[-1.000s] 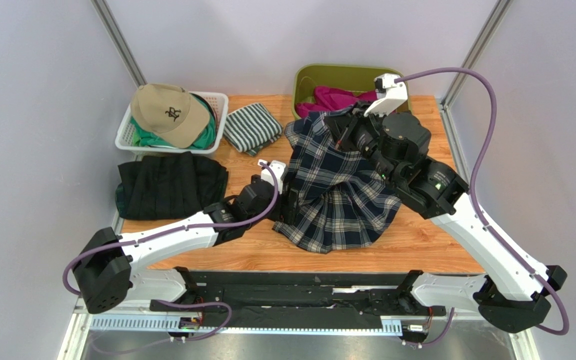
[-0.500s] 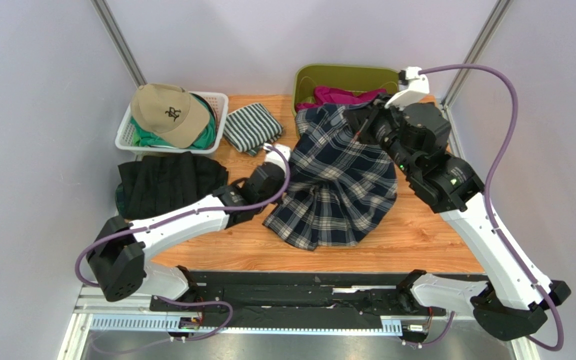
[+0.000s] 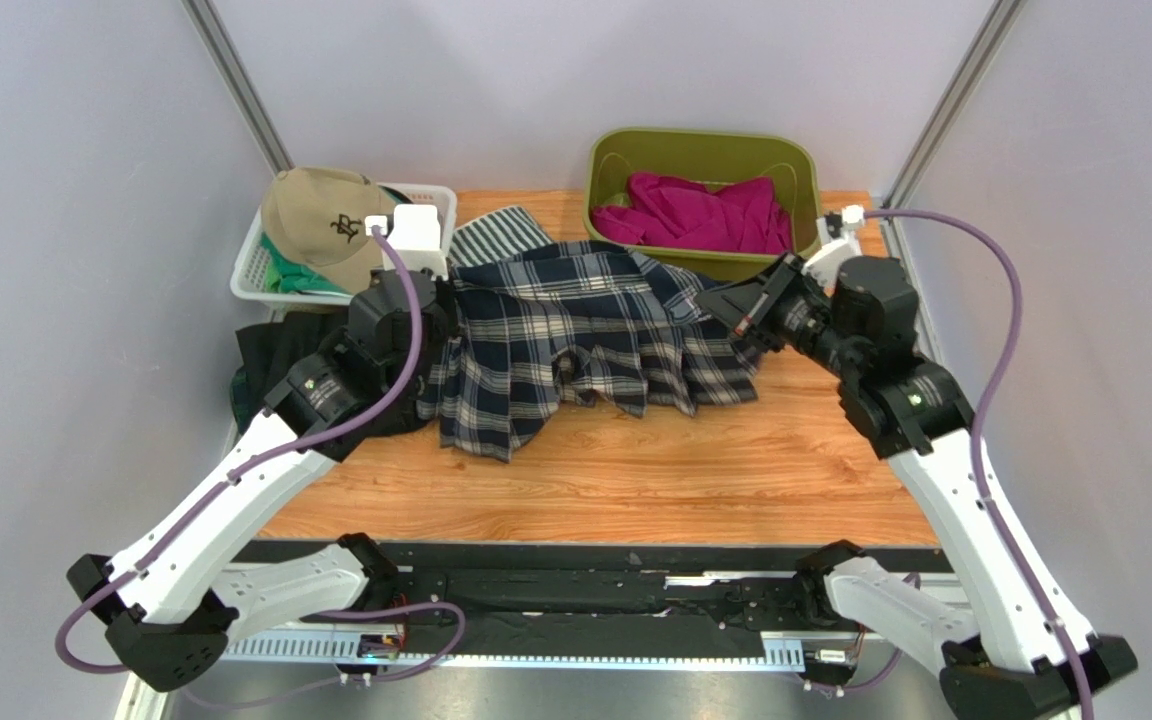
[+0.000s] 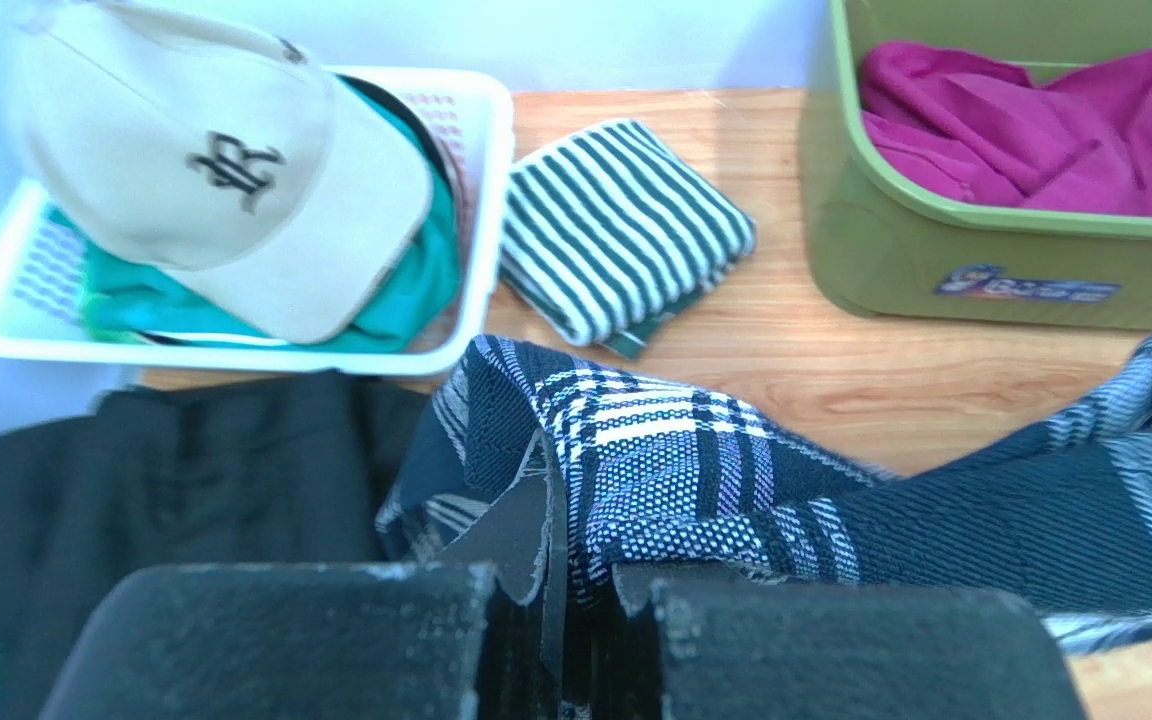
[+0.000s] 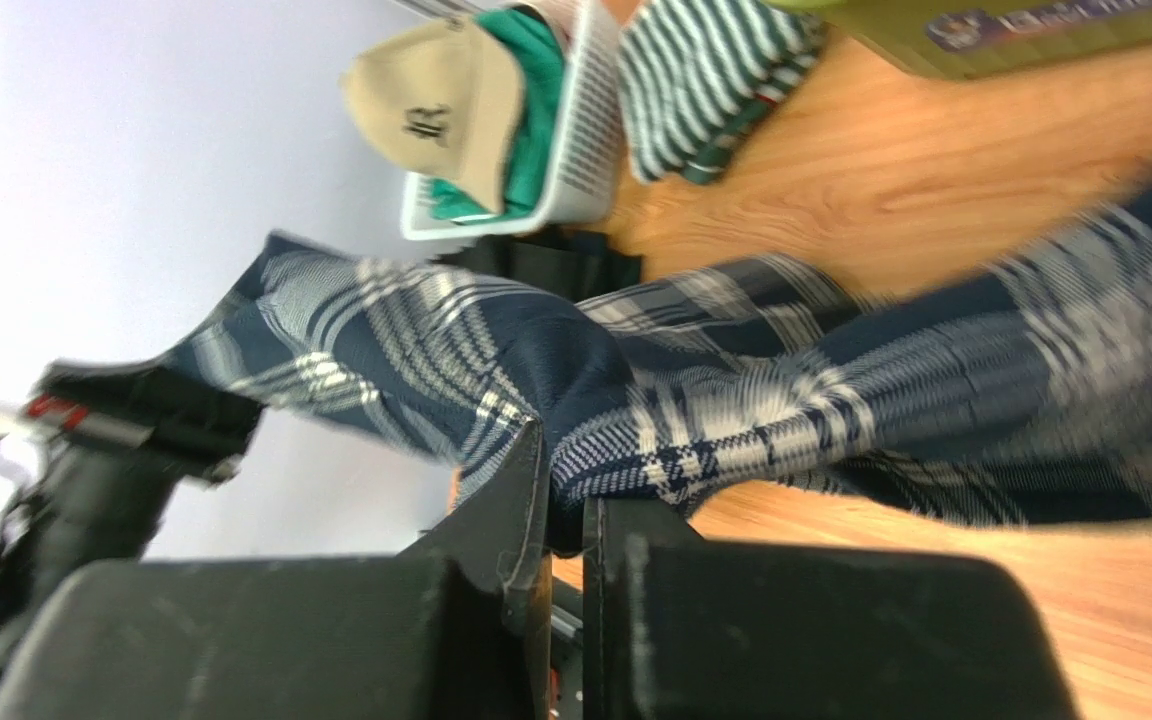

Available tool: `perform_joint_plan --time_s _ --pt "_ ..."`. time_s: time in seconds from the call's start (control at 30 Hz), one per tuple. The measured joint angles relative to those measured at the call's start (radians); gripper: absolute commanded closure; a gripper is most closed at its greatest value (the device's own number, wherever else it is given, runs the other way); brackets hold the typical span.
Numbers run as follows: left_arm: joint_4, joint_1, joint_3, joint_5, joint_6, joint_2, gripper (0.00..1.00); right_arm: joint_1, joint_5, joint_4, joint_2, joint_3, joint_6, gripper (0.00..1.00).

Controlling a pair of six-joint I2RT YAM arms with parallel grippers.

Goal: Fold and stack the skirts
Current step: Flatten out the skirt at the center of the board.

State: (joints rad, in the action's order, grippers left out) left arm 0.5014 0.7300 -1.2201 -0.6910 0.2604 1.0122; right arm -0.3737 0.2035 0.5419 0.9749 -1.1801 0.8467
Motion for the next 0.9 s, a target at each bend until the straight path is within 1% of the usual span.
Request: perform_joint_plan --time_s 0.2,0.3,0.37,0.47,0.53,0.6,0.67,0.73,0.8,0.83,0.9 --pt "0.008 0.005 -0.018 0.007 -0.06 -0.028 1.0 0.005 0.015 0.002 -0.171 -0.017 0.002 1.0" --pt "-0.034 0.01 -0.028 0.033 -0.082 -0.001 1.0 0.006 -0.002 0.008 -0.188 -0.046 -0.006 1.0" --pt "-0.039 -0.005 -0.058 0.039 -0.088 0.051 1.0 0.02 -0.018 0.018 -0.155 -0.072 -0.014 1.0" --pt "-0.04 -0.072 -0.167 0.069 -0.095 0.199 1.0 0.083 -0.025 0.024 -0.043 -0.129 -0.032 1.0" --pt "-0.015 -0.125 -0.278 0.118 -0.097 0.314 1.0 0.144 0.005 0.021 0.05 -0.176 -0.039 1.0" --pt "0.026 -0.164 -0.423 0.16 -0.103 0.435 1.0 0.193 0.045 0.02 0.146 -0.234 -0.04 1.0" --pt "0.053 -0.185 -0.52 0.189 -0.115 0.507 1.0 0.225 0.081 0.016 0.214 -0.287 -0.047 1.0" --pt "0.066 -0.193 -0.551 0.214 -0.125 0.523 1.0 0.242 0.115 0.01 0.237 -0.313 -0.055 1.0" --pt "0.085 -0.196 -0.55 0.235 -0.129 0.506 1.0 0.249 0.141 0.004 0.217 -0.309 -0.062 1.0" --pt "0.076 -0.196 -0.529 0.246 -0.127 0.487 1.0 0.249 0.148 -0.003 0.198 -0.298 -0.064 1.0" --pt "0.068 -0.192 -0.438 0.288 -0.123 0.412 1.0 0.25 0.164 -0.016 0.136 -0.246 -0.069 0.98"
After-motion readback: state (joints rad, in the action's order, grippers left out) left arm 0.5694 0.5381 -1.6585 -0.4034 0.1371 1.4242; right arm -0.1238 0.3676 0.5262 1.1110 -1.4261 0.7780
